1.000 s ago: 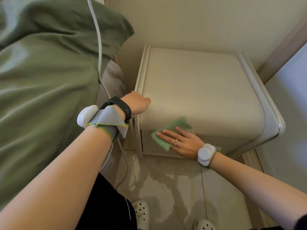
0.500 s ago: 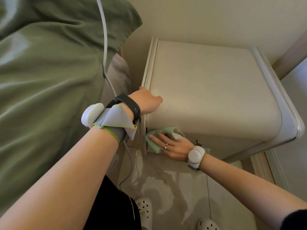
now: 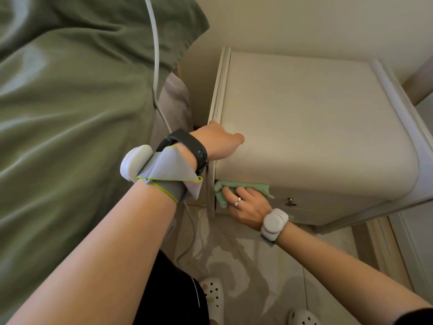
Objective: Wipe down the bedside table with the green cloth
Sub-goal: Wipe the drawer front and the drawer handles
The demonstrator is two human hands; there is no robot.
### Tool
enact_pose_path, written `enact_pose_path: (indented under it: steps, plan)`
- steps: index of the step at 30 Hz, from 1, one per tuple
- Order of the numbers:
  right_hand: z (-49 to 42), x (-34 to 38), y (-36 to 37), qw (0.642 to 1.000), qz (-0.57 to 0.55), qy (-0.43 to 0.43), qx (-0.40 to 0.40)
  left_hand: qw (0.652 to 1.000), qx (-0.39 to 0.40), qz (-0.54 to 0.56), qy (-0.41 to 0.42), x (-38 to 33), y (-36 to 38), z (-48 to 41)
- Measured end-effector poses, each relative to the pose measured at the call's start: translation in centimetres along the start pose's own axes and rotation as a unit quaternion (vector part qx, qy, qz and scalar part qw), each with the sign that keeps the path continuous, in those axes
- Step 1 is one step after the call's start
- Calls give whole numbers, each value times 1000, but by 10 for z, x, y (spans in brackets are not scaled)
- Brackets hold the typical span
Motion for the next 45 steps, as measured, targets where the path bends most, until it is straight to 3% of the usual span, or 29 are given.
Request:
enact_pose_path:
  steps: [2,7,9,13,15,19,25,30,34,37,42,45]
  plan:
    - [3,0,-2,999,-7,31,2,1000,-1,-5,4,-1,0,1]
    - [37,11,51,975,-12,18,222,1000,2,-21,5,1,1,-1]
    - [31,9,40,979,-10,9,202,1000,3,-20,6,1,0,0]
    - [17,-11,-11,999,-1,37,37,1000,3,-6,-1,1,-1,-1]
    - [34,-17,-6,997,19,33,64,1000,2,-3,0,0,0,0]
    - [74,-12,31,979,43,26,199,1000,-3,-8,7,2,2,-2]
    - [32,-19,-29,996,54,48,53,1000,-12,-27,2,4,2,-9]
    - [76,-47,-34,993,80,3,84,999,-12,-39,13,10,5,-11]
    - [121,-67,-61,989,81,95,76,998,-8,-54,5,12,6,-14]
    - [100,-46,-49,986,71,133,75,998,-20,-60,-5,9,8,-16]
    - [70,-48,-43,994,64,21,83,997,-18,-80,-6,15,14,-19]
    - [133,-82,-66,994,57,43,88,997,-26,-78,-9,17,14,-20]
Point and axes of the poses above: each hand's wrist, its own z-axis away from the middle knuckle, its own y-axis out of the palm, x = y × z, the point moved 2 cm from there along -z, towards the middle knuckle, and after that the axes turned 2 degrees about x, right-handed, at the moved point
